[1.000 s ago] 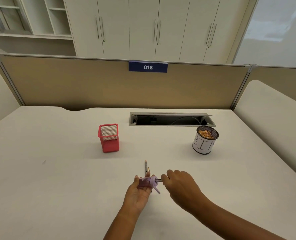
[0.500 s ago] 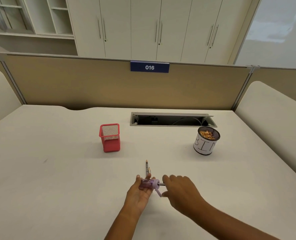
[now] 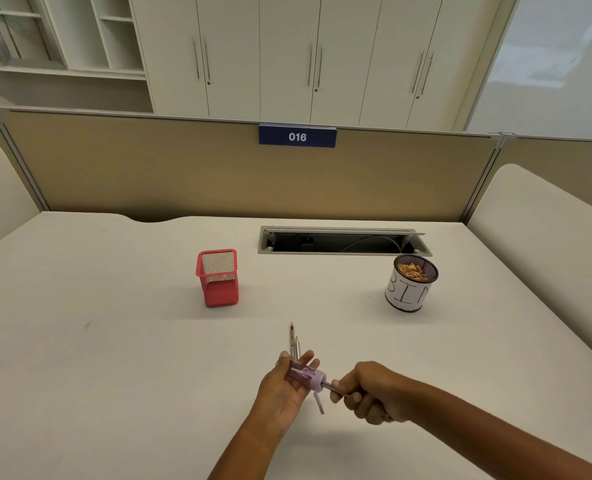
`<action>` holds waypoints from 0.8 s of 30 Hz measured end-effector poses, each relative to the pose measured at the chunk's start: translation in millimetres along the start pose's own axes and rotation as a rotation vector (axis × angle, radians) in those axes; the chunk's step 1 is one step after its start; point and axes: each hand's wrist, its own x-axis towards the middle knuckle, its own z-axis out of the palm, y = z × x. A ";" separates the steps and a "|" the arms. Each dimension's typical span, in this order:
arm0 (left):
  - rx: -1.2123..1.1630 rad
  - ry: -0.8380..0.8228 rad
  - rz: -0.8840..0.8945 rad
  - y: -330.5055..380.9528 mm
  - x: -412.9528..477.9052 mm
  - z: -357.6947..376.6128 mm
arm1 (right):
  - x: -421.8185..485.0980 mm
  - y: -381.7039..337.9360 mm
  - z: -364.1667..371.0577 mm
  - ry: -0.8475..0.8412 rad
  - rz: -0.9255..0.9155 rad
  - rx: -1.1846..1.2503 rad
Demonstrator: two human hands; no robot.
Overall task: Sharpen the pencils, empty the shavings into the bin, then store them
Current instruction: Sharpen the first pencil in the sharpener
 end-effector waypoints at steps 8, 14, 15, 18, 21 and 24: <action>-0.208 0.093 -0.034 5.0 6.4 4.0 | 1.9 4.3 13.7 0.789 -0.762 -1.423; -0.203 0.066 -0.029 2.0 2.6 6.1 | -1.7 5.4 15.9 0.865 -0.815 -1.707; -0.181 0.062 -0.020 1.3 1.9 8.3 | -3.1 3.5 16.8 0.790 -0.740 -1.634; -0.136 0.038 -0.006 -1.0 1.3 13.9 | -0.2 -9.5 4.3 0.411 -0.395 -0.801; -0.085 0.028 -0.014 -5.0 1.4 13.5 | -0.4 -10.4 -11.0 0.076 -0.047 -0.154; -0.081 0.030 -0.014 -4.5 3.3 11.1 | -2.4 -8.4 -9.1 0.112 -0.129 -0.256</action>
